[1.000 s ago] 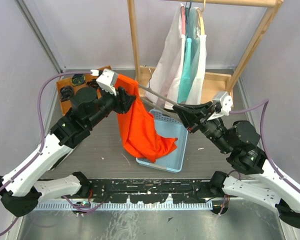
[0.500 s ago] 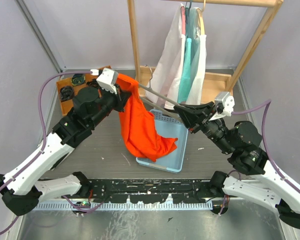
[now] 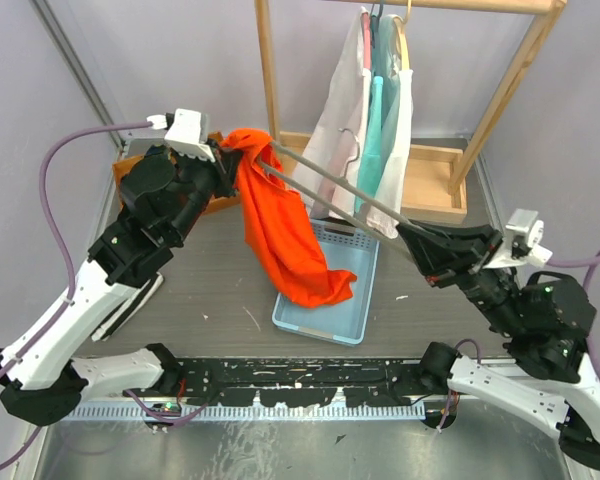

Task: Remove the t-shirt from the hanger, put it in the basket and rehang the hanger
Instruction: Remove the T-shirt from the hanger, then place the T-shirt in the bin, then place the hanger on the clothesline.

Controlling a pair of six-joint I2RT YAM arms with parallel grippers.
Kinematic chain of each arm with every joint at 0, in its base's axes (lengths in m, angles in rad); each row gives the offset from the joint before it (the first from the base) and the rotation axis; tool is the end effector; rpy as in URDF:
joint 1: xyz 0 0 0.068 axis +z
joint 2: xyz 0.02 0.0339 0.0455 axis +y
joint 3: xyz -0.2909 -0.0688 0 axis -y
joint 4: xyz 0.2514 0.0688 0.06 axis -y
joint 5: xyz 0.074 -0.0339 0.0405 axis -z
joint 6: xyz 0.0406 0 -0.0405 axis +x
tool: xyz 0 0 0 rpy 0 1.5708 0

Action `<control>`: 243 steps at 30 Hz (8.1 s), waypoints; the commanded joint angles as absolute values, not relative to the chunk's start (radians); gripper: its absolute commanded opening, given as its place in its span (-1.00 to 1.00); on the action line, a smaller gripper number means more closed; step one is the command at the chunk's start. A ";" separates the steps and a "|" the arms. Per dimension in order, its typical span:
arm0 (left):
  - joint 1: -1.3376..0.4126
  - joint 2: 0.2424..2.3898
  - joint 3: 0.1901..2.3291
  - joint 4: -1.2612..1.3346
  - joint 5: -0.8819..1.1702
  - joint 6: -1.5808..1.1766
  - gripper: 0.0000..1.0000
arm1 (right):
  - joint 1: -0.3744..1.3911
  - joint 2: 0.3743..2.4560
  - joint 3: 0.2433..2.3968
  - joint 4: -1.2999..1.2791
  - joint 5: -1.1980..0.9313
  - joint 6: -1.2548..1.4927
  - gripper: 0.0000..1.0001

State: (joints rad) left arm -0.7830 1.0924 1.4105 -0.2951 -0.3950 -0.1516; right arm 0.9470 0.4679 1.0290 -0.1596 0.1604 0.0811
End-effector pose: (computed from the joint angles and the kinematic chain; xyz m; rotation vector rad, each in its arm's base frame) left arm 0.1652 -0.1424 0.5099 0.1777 1.5556 -0.4330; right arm 0.0323 0.0338 0.4739 -0.3725 1.1545 0.8104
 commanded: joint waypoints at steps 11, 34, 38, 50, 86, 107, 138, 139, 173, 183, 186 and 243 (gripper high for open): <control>-0.782 1.184 1.560 -0.253 -0.277 -0.158 -1.00 | 0.948 0.298 1.090 -0.206 0.317 0.039 -0.99; -1.040 1.395 1.649 -0.156 0.086 -0.241 -1.00 | 0.948 0.251 1.081 -0.067 0.612 -0.016 -0.99; -1.059 1.409 1.609 -0.140 0.063 -0.241 -1.00 | 0.948 0.254 1.080 -0.072 0.613 -0.017 -0.99; -1.059 1.363 1.338 -0.037 0.039 -0.307 -1.00 | 0.948 0.281 1.047 -0.047 0.623 -0.023 -0.99; -1.062 1.633 1.093 -0.270 -0.162 -0.429 -1.00 | 0.948 0.382 1.068 0.125 0.593 -0.093 -0.99; -1.062 1.182 1.106 -0.389 -0.274 -0.368 0.47 | 0.948 0.474 1.088 0.301 0.917 -0.283 -0.99; -1.063 0.891 1.022 -0.327 -0.327 -0.368 0.96 | 0.944 1.012 1.464 0.258 1.006 -0.521 -0.99; -1.062 0.890 1.020 -0.329 -0.327 -0.368 0.96 | 0.942 1.017 1.469 0.247 1.004 -0.512 -0.99; -1.062 0.879 1.005 -0.336 -0.347 -0.365 0.96 | 0.868 1.196 1.469 0.004 0.742 -0.190 -0.99; -1.062 0.859 0.992 -0.341 -0.357 -0.364 0.96 | 0.741 1.207 1.457 -0.051 0.687 -0.106 -0.99; -1.062 0.858 0.991 -0.338 -0.357 -0.364 0.96 | 0.650 1.174 1.433 -0.079 0.638 -0.081 -0.99; -1.062 0.860 0.979 -0.302 -0.382 -0.341 0.96 | 0.269 1.174 1.612 -0.053 0.312 -0.063 -0.99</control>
